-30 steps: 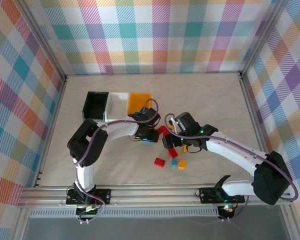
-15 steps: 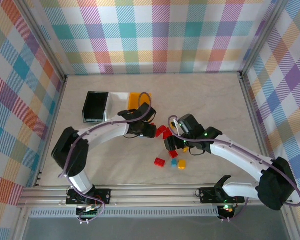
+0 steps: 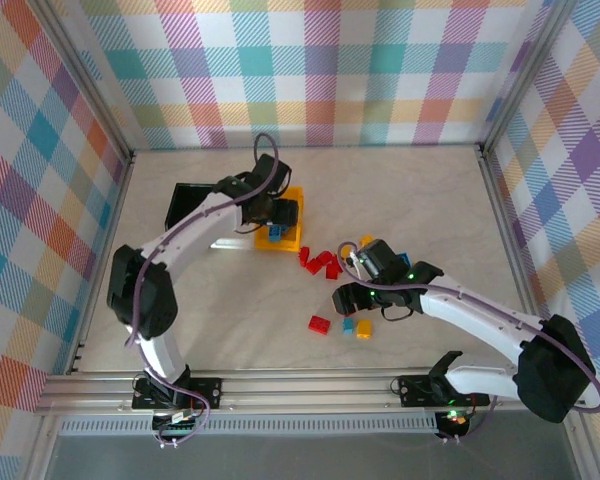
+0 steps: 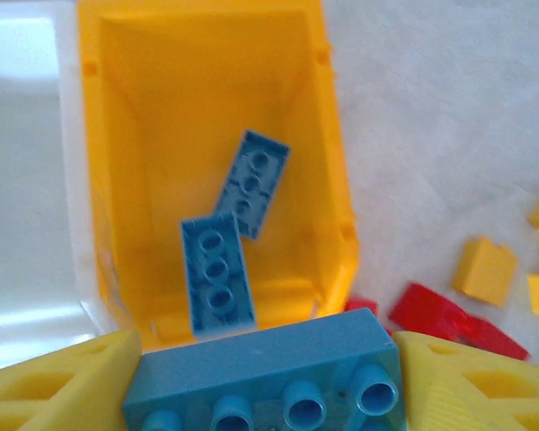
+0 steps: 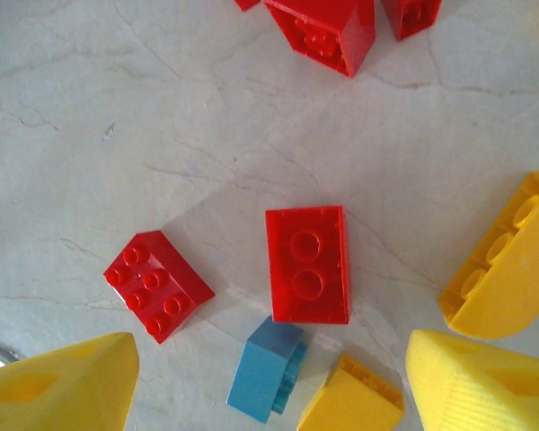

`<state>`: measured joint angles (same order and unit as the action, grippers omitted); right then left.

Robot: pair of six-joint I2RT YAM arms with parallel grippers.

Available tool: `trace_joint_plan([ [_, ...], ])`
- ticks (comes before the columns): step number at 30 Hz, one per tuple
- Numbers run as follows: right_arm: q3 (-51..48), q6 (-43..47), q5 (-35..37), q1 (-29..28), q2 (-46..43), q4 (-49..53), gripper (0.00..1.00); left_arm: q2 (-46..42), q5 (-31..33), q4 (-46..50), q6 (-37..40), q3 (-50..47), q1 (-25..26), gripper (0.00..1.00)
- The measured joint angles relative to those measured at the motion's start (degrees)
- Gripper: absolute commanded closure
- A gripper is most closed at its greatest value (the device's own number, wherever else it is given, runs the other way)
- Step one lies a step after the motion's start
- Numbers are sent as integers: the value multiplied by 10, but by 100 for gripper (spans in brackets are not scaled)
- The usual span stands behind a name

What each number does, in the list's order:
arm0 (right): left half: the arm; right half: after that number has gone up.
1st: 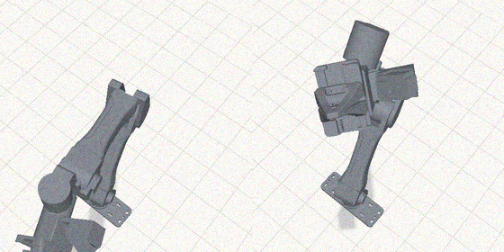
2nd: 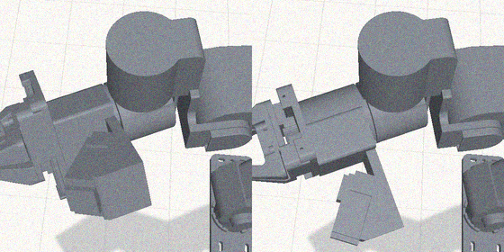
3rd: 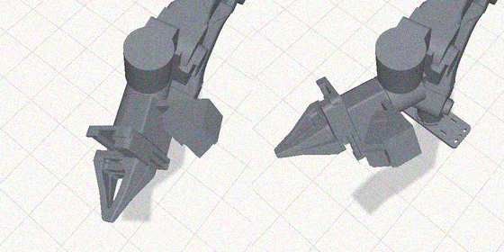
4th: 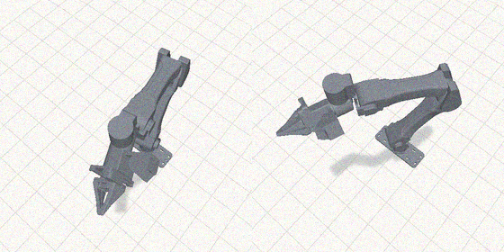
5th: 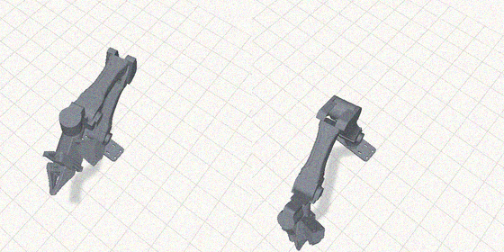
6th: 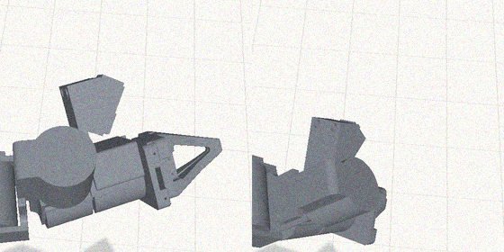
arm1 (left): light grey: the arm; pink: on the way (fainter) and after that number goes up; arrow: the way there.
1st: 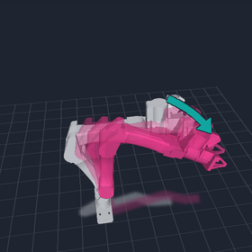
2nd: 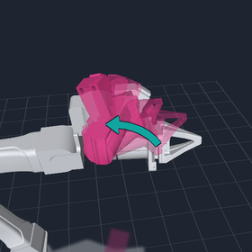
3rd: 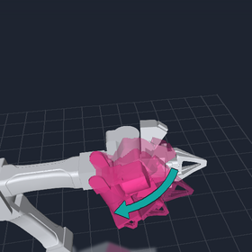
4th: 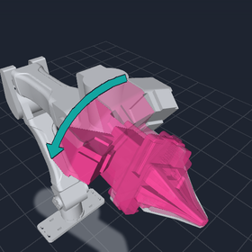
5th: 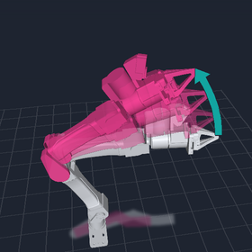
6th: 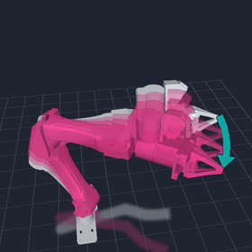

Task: Sort the legos into containers by color

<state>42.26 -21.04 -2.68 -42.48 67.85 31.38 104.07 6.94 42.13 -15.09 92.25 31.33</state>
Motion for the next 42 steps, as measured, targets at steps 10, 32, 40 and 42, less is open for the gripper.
trace_joint_plan([
  [10,-14,-13,0,-6,-10,5,22,138,-12,28,21,108,-16,18],
  [32,-21,-26,11,-34,98,-23,31,-92,-86,-36,-52,-189,4,17],
  [40,-22,-27,31,-41,139,-43,44,-127,-90,-53,-69,-237,9,18],
  [42,-21,-28,40,-44,149,-45,48,-147,-90,-54,-71,-249,9,18],
])
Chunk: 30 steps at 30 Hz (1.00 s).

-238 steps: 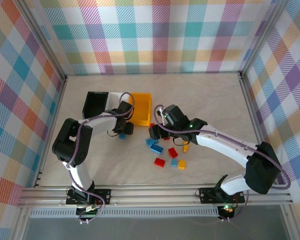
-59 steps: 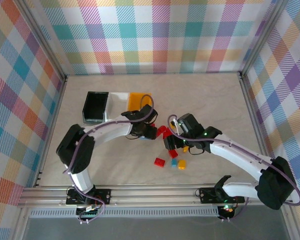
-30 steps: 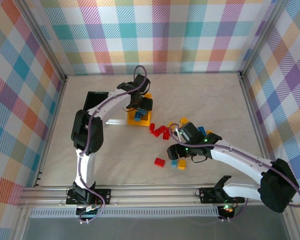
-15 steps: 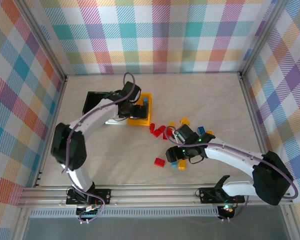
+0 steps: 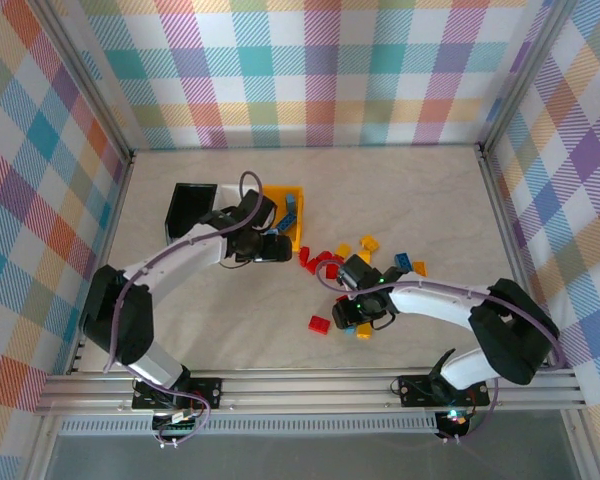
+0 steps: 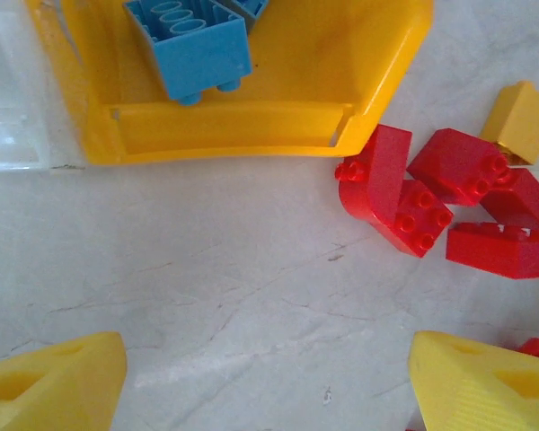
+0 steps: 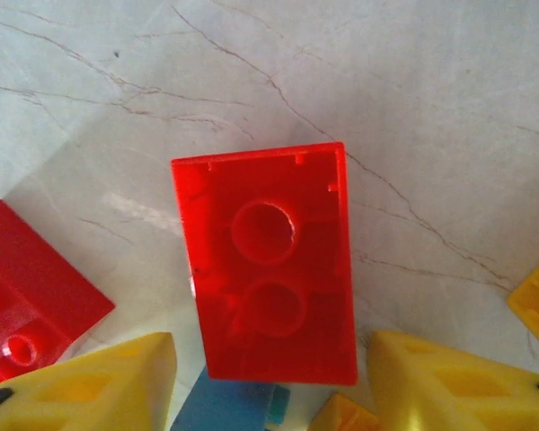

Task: Sort the legos into containers by color

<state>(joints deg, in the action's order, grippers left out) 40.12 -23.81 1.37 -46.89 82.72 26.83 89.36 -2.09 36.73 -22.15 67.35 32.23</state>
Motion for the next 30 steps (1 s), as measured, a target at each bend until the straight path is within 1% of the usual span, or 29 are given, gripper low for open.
trace_joint_plan([
  [5,3,-4,20,-8,3,5,56,-29,2,-6,-2,-29,0,18],
  [9,10,-9,39,-15,9,16,64,-30,2,-7,-4,-47,0,18],
  [13,12,-11,42,-21,11,19,70,-30,2,-9,-4,-50,0,18],
  [18,13,-13,40,-27,11,21,71,-30,2,-10,-4,-50,0,18],
  [23,30,-13,43,-27,-7,45,70,-32,3,-9,-4,-54,0,18],
  [30,119,-5,53,-27,-32,79,69,-40,13,-13,-6,-62,-2,18],
])
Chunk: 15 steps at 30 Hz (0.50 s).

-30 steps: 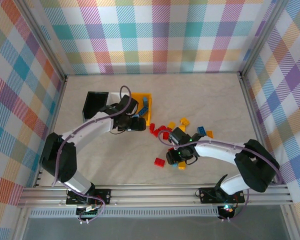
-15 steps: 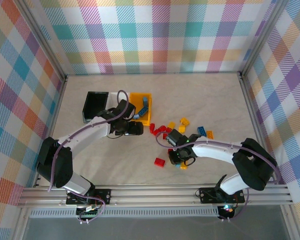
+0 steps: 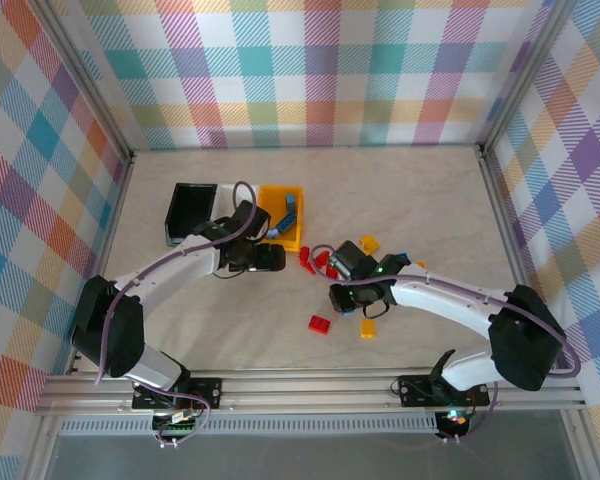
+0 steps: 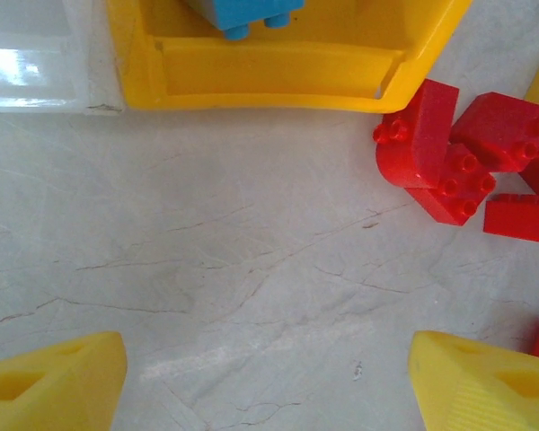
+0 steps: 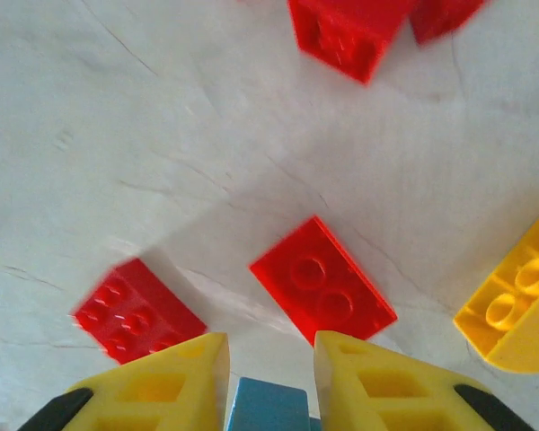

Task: Sort the legos into containers by color

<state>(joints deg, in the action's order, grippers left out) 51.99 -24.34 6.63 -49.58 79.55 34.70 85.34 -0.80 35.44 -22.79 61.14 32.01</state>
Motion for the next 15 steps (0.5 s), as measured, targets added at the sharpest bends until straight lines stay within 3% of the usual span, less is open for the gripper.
trace_joint_plan([
  [7,164,36,-4,9,52,14,68,-64,19,9,-2,-11,-45,17],
  [15,414,96,-40,37,268,-2,67,-139,28,35,-1,-37,-73,16],
])
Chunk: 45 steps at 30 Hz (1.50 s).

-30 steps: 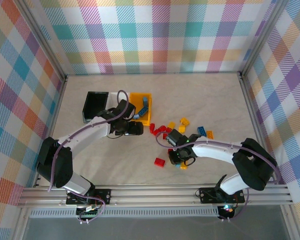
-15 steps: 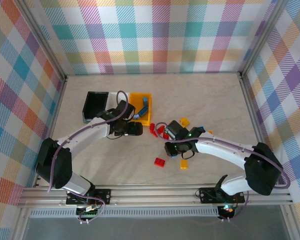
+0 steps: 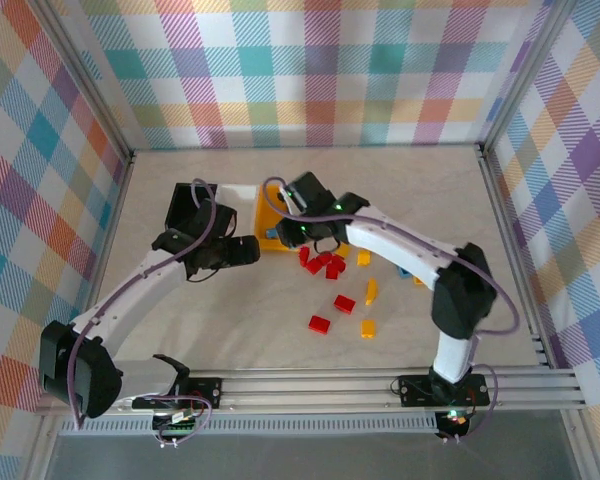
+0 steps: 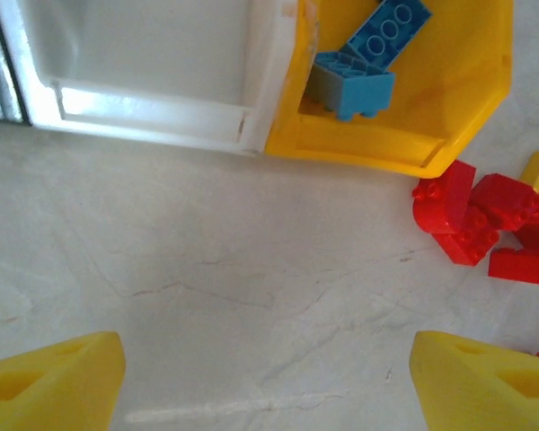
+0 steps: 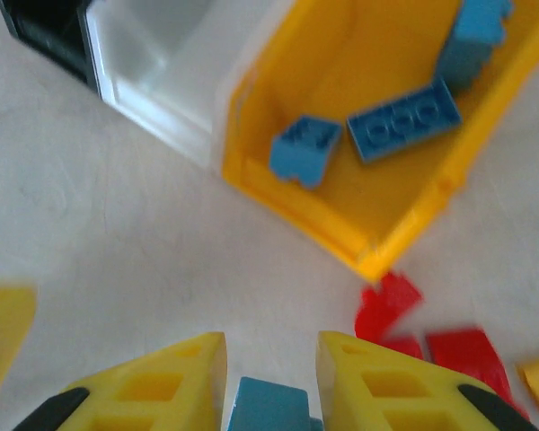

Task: Sort the legos into containers by color

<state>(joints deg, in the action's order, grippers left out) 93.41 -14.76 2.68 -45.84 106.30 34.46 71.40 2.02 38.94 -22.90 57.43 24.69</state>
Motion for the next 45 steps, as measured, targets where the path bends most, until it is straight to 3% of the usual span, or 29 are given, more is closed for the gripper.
trace_joint_plan([
  [3,80,19,-16,12,76,-3,65,-13,0,9,1,-9,-12,16],
  [5,134,28,-24,20,123,2,56,-16,-1,16,2,-10,-20,16],
  [8,221,42,-32,30,191,9,53,-18,-6,19,6,-10,-27,16],
  [12,242,49,-34,36,210,19,52,-22,-11,20,10,-14,-31,16],
  [16,152,47,-39,40,153,0,50,-27,-20,14,11,-34,-31,16],
  [20,1,34,-49,38,37,-18,46,-16,-40,-2,10,-58,-30,17],
  [26,-206,2,-42,38,-148,-45,29,66,-56,-57,-2,-76,5,16],
  [30,-285,-11,-24,52,-211,-35,27,123,-60,-92,-5,-73,26,15],
  [38,-392,-33,5,204,-273,-5,21,234,-58,-124,-2,-38,37,16],
  [45,-389,-32,-6,319,-210,-6,20,262,-35,-95,-2,-8,51,18],
])
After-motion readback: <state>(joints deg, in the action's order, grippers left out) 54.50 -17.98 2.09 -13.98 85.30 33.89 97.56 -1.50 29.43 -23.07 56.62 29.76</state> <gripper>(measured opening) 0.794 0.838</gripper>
